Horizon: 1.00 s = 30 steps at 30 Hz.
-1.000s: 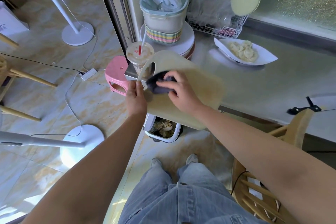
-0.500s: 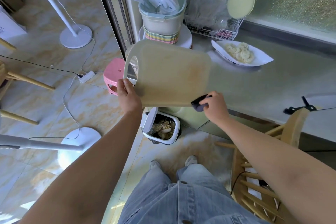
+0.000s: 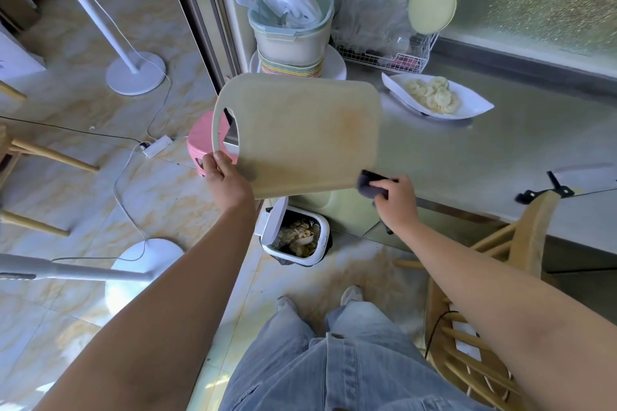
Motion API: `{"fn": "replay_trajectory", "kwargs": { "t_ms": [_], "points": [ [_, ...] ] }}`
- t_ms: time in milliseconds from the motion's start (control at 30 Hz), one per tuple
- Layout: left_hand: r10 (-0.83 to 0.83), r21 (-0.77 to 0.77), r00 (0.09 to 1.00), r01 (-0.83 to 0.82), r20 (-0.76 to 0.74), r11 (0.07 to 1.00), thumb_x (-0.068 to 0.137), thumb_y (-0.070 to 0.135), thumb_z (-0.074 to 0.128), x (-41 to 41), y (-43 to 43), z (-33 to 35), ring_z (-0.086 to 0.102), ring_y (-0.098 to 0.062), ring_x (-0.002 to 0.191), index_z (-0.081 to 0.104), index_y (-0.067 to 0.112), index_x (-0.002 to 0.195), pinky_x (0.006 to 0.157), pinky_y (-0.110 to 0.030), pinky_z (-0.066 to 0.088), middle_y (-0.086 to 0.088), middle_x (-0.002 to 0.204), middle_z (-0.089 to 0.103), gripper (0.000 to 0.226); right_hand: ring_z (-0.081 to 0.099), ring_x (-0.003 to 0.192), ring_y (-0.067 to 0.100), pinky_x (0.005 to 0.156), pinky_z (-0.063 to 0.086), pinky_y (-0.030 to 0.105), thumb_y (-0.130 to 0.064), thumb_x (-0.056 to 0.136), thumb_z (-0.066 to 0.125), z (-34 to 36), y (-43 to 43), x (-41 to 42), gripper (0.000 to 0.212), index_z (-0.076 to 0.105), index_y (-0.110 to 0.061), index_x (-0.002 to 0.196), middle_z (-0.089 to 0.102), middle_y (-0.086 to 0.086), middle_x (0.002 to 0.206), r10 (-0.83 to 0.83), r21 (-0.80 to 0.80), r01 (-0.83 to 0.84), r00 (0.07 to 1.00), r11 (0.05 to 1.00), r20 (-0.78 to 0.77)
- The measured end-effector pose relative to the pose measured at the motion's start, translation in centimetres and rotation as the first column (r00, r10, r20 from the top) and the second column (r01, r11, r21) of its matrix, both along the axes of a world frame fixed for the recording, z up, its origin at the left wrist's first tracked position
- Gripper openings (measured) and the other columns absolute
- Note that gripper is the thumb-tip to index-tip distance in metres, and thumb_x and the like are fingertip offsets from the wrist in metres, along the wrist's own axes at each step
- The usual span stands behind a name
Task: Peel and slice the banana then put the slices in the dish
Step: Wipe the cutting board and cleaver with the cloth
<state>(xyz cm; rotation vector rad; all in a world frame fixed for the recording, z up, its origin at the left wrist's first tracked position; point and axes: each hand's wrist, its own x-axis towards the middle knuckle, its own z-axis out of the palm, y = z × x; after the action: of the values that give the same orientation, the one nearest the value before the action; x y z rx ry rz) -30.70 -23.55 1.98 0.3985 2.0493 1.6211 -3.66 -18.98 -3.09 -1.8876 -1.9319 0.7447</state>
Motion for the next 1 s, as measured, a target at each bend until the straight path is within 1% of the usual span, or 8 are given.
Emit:
{"fn": "replay_trajectory", "kwargs": {
  "t_ms": [167,300,467,533,667,733,867,1000],
  "points": [
    [0.012,-0.046,0.998,-0.009,0.060,0.999,0.103,0.027,0.031,0.8,0.1,-0.3,0.032,-0.009,0.058,0.035,0.023,0.070,0.056,-0.025,0.027,0.006,0.066,0.035,0.034,0.051,0.081,0.029,0.069,0.037,0.031,-0.017,0.084,0.041,1.1,0.8,1.1,0.032,0.060,0.000,0.103,0.055,0.018,0.105,-0.396,-0.156,0.374,0.905,0.914,-0.154],
    [-0.038,-0.088,0.997,0.044,0.065,0.995,0.104,0.026,0.031,2.9,1.2,-0.5,0.039,-0.015,0.065,0.043,0.015,0.082,0.064,-0.028,0.030,0.004,0.069,0.041,0.027,0.052,0.089,0.028,0.076,0.042,0.037,-0.008,0.091,0.038,2.5,1.1,2.9,0.021,0.056,-0.002,0.100,0.058,0.017,0.105,-0.577,-0.143,0.560,0.772,0.816,-0.267],
    [-0.151,-0.201,0.988,0.155,0.036,0.967,0.103,0.031,0.030,6.2,3.6,-1.1,0.051,-0.038,0.090,0.052,0.004,0.109,0.079,-0.037,0.041,-0.021,0.100,0.057,0.035,0.052,0.096,0.025,0.088,0.043,0.040,-0.011,0.094,0.034,4.1,2.6,7.1,0.026,0.051,-0.005,0.112,0.054,0.010,0.107,-0.690,-0.114,0.705,0.626,0.700,-0.365],
    [-0.171,-0.223,0.985,0.172,0.023,0.959,0.103,0.030,0.031,7.8,4.9,-1.5,0.054,-0.040,0.101,0.053,0.003,0.109,0.082,-0.037,0.041,-0.025,0.111,0.059,0.035,0.050,0.094,0.024,0.085,0.042,0.039,-0.012,0.093,0.033,4.8,3.8,8.8,0.026,0.050,-0.008,0.112,0.053,0.007,0.107,-0.708,-0.148,0.730,0.559,0.667,-0.431],
    [-0.230,-0.294,0.973,0.228,0.028,0.928,0.103,0.028,0.028,10.9,7.5,-1.9,0.056,-0.040,0.098,0.050,0.007,0.097,0.075,-0.037,0.039,-0.025,0.107,0.060,0.031,0.057,0.084,0.031,0.062,0.044,0.035,-0.023,0.075,0.036,3.9,6.7,13.4,0.027,0.057,-0.035,0.088,0.060,0.017,0.111,-0.768,-0.367,0.697,0.431,0.616,-0.473],
    [-0.259,-0.346,0.966,0.250,0.021,0.904,0.103,0.029,0.027,12.0,8.8,-2.6,0.057,-0.041,0.097,0.051,0.005,0.100,0.077,-0.040,0.043,-0.026,0.102,0.059,0.034,0.058,0.076,0.028,0.059,0.046,0.030,-0.012,0.083,0.038,4.7,7.6,14.8,0.028,0.056,-0.023,0.101,0.062,0.018,0.099,-0.770,-0.469,0.629,0.368,0.619,-0.521],
    [-0.307,-0.428,0.952,0.283,0.013,0.858,0.102,0.029,0.027,13.7,11.3,-3.8,0.058,-0.043,0.095,0.046,0.009,0.092,0.075,-0.042,0.044,-0.027,0.096,0.056,0.030,0.057,0.093,0.028,0.076,0.048,0.034,-0.003,0.092,0.033,4.5,10.2,17.6,0.035,0.052,-0.010,0.120,0.057,0.014,0.107,-0.734,-0.509,0.532,0.425,0.676,-0.530],
    [-0.333,-0.495,0.943,0.295,0.014,0.817,0.102,0.027,0.028,15.0,13.0,-4.5,0.055,-0.041,0.086,0.043,0.009,0.088,0.071,-0.041,0.040,-0.026,0.093,0.055,0.027,0.053,0.097,0.029,0.062,0.044,0.029,-0.001,0.090,0.033,3.6,12.8,19.4,0.033,0.055,-0.008,0.114,0.054,0.013,0.107,-0.764,-0.559,0.522,0.479,0.644,-0.433]
  ]
}}
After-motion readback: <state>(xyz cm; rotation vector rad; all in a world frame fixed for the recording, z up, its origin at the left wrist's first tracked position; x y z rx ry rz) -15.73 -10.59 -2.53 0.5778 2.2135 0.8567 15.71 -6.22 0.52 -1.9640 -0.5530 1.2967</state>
